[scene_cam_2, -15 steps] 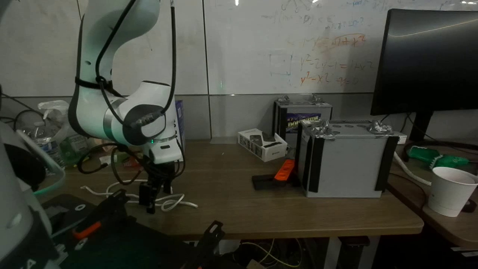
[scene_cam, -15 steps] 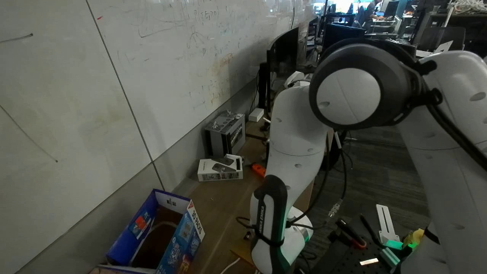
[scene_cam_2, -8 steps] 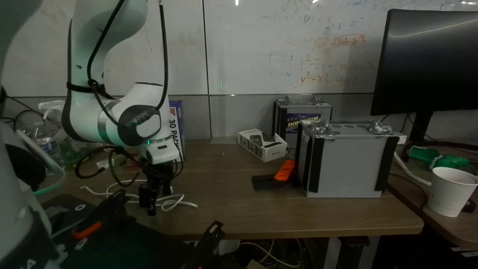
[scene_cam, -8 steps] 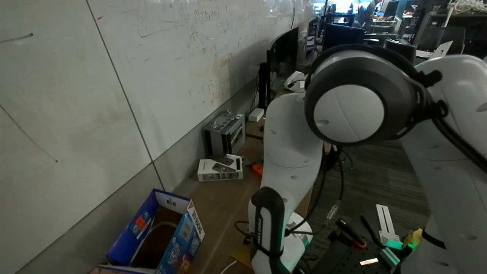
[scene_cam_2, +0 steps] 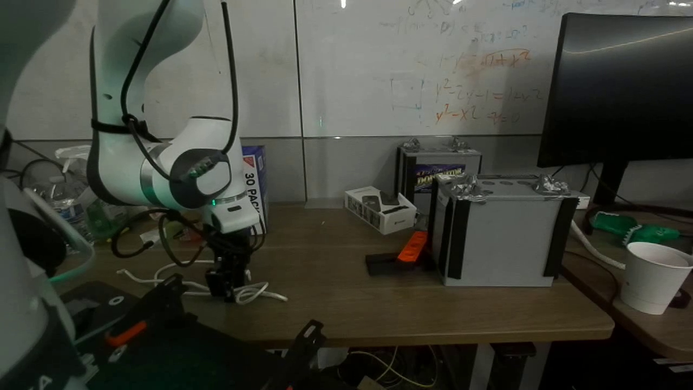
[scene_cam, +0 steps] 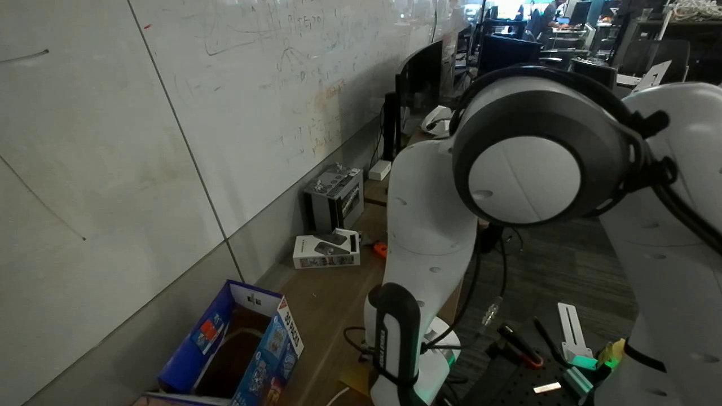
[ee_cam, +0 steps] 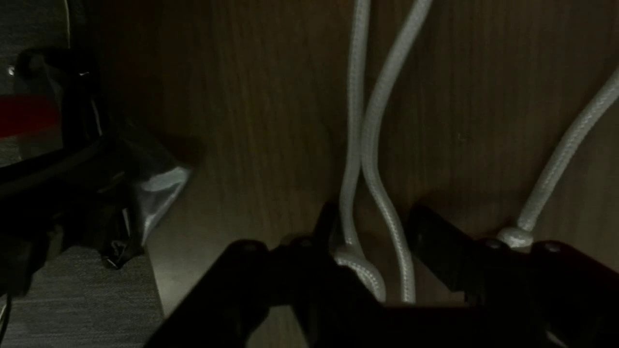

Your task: Put the white ropes in the blue box

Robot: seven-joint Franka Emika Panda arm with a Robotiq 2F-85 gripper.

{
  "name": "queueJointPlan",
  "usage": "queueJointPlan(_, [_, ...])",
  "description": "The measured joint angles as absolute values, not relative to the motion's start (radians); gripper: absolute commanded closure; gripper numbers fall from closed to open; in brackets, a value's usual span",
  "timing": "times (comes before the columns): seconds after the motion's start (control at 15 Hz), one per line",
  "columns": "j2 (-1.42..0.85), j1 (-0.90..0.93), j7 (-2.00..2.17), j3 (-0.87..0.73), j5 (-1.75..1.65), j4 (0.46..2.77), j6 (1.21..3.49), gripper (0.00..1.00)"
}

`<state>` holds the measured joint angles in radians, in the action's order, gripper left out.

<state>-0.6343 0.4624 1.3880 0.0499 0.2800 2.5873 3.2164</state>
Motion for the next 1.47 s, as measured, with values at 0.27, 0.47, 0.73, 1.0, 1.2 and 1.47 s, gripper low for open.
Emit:
queueJointPlan(0.27, [-0.629, 0.476, 1.376, 0.035, 0.280, 2.585, 3.207, 0.97])
queueJointPlan(0.47, [-0.617, 0.479, 1.350, 0.021, 0.280, 2.582, 3.202, 0.96])
queueJointPlan(0.73, [-0.505, 0.546, 1.312, -0.061, 0.280, 2.593, 3.158, 0.96])
queueJointPlan(1.0, [-0.316, 0.749, 1.318, -0.249, 0.211, 2.613, 3.043, 0.96])
queueJointPlan(1.2, [-0.196, 0.934, 1.396, -0.420, 0.048, 2.608, 2.950, 0.96])
queueJointPlan(1.47, [-0.052, 1.060, 1.561, -0.502, -0.184, 2.554, 2.809, 0.96])
